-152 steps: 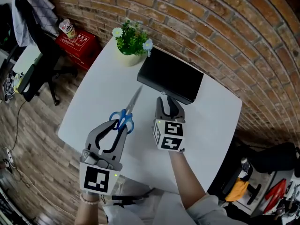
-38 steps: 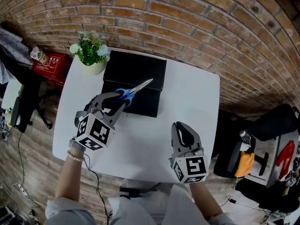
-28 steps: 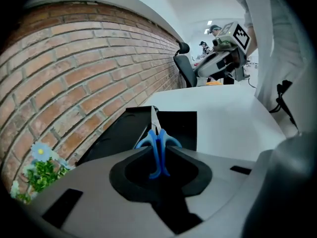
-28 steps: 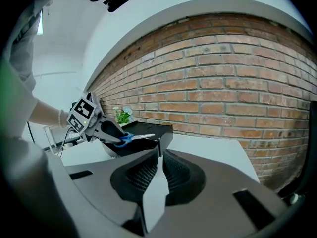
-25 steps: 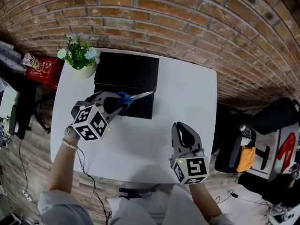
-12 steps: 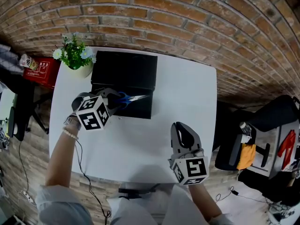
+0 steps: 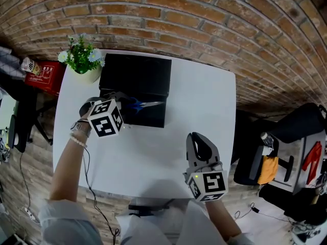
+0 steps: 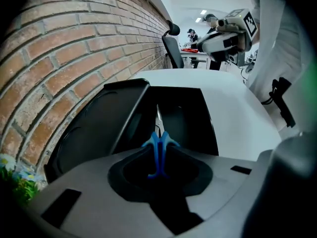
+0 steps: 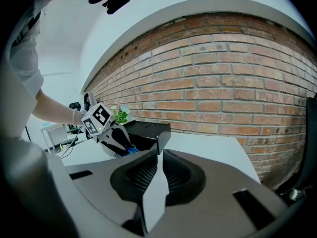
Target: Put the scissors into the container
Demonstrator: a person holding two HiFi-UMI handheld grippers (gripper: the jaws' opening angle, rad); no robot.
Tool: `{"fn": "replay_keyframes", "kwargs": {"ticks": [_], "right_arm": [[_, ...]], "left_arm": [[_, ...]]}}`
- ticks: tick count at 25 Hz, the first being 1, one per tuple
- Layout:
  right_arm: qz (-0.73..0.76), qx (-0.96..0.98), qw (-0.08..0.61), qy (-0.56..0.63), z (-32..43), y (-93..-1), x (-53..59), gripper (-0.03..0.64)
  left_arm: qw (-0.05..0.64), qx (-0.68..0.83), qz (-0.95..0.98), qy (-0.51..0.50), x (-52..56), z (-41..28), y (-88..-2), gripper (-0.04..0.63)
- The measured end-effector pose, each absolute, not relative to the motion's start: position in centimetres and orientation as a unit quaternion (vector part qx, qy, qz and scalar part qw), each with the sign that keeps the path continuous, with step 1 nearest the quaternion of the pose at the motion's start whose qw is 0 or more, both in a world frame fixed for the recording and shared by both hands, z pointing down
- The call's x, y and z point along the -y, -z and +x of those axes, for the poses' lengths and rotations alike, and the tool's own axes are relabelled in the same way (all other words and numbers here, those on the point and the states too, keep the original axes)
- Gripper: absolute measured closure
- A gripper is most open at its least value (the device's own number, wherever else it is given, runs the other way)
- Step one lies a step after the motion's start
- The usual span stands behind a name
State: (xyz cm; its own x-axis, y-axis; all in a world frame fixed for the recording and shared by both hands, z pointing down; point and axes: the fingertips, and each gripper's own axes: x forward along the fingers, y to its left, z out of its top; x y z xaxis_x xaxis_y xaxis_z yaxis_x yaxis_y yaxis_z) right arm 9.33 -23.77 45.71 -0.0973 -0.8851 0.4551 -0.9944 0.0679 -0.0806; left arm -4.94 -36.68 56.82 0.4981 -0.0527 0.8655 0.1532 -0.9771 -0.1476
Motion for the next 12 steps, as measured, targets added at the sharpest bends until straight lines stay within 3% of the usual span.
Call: {"fn": "replay_keyframes", "kwargs": {"ticks": [6,12], "right_arm": [[0.654,0.721,0.145,-0.178,9.3,-44.8,23.3,0.557],[0.646,0.733,0.141,-0.158,9.1,-42.7,23.0,0.557]], "left_arm": [[0.090,-0.034,-0.879,0.468,37.2,-4.9,-54.8,0.499],[0.075,-0.113,-0.905,0.402,36.3,-5.2,-50.4,0.560]]}}
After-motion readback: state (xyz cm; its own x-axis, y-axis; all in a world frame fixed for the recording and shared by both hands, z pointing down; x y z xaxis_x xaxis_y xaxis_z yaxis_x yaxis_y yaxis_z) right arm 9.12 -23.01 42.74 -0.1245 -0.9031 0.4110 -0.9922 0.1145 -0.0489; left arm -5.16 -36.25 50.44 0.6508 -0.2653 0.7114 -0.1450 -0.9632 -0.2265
